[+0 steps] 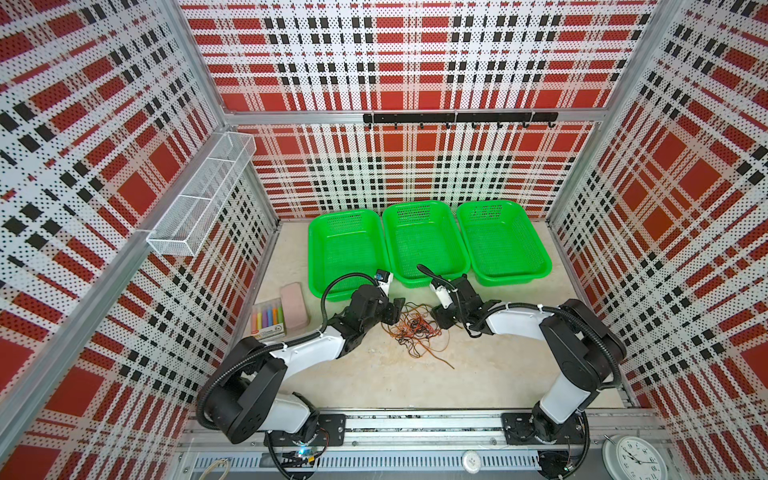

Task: Untangle the cables
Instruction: 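Grasp a red wire with the right gripper while the left gripper grasps the tangle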

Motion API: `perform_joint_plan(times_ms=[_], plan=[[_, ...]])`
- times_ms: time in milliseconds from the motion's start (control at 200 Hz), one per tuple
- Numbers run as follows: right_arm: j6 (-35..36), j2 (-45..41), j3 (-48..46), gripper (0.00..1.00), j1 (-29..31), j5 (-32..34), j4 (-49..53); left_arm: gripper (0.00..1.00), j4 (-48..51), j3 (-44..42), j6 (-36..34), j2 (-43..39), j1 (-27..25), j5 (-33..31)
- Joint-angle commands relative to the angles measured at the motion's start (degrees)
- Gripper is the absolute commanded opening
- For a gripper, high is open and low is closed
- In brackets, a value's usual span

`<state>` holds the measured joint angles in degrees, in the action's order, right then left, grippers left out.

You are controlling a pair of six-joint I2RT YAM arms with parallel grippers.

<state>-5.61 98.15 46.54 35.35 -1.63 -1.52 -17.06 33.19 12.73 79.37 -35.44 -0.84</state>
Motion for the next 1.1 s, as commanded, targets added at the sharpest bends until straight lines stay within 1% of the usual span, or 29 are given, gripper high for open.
perform_joint_plan(times_ms=[0, 75, 200, 240, 331, 441, 521, 586, 621, 772, 867, 977, 1097], plan=[[2.1, 2.2, 1.3, 0.57, 0.3, 1.8, 0.2, 0.65, -0.4, -1.2, -1.1, -2.0, -0.2, 0.0], [2.1, 3.8, 2.4, 0.53, 0.4, 3.6, -0.6, 0.66, -0.5, -1.2, -1.6, -2.6, -0.6, -0.7], [2.8, 5.7, 3.6, 0.47, 1.0, 4.8, -2.1, 0.69, -0.6, -1.3, -2.8, -3.5, -2.3, -2.7], [3.2, 6.2, 3.9, 0.42, 1.2, 5.2, -2.3, 0.69, -0.5, -1.4, -3.2, -3.9, -3.0, -3.4], [4.2, 5.7, 4.3, 0.28, 1.8, 6.1, -1.6, 0.7, -0.4, -1.4, -4.0, -4.7, -4.5, -5.1], [5.2, 1.5, 2.6, 0.15, 2.6, 8.0, -1.1, 0.72, -1.1, -1.8, -4.4, -6.1, -5.6, -6.2], [5.9, -4.5, 0.4, 0.09, 3.1, 9.3, -1.0, 0.72, -2.2, -2.4, -4.2, -7.6, -5.9, -6.5], [6.5, -10.2, -1.7, 0.0, 3.1, 9.5, -1.5, 0.72, -4.3, -3.5, -4.1, -8.9, -5.8, -6.6], [7.2, -13.2, -3.1, 0.0, 3.1, 9.4, -2.1, 0.73, -5.9, -4.3, -4.1, -9.6, -5.8, -6.4], [10.9, -23.5, -6.8, 0.0, 3.1, 5.1, -4.0, 0.74, -14.2, -8.1, -5.6, -12.3, -6.3, -3.8], [11.6, -27.1, -6.7, 0.0, 3.0, 6.4, -3.0, 0.74, -18.7, -9.5, -8.1, -13.3, -8.5, -2.3], [12.3, -29.4, -5.0, 0.0, 3.0, 6.8, -1.4, 0.75, -23.6, -10.5, -11.8, -12.7, -12.9, -4.5], [13.1, -30.9, -3.4, 0.0, 3.0, 5.0, -0.6, 0.78, -27.8, -10.3, -12.0, -9.7, -15.7, -7.5]])
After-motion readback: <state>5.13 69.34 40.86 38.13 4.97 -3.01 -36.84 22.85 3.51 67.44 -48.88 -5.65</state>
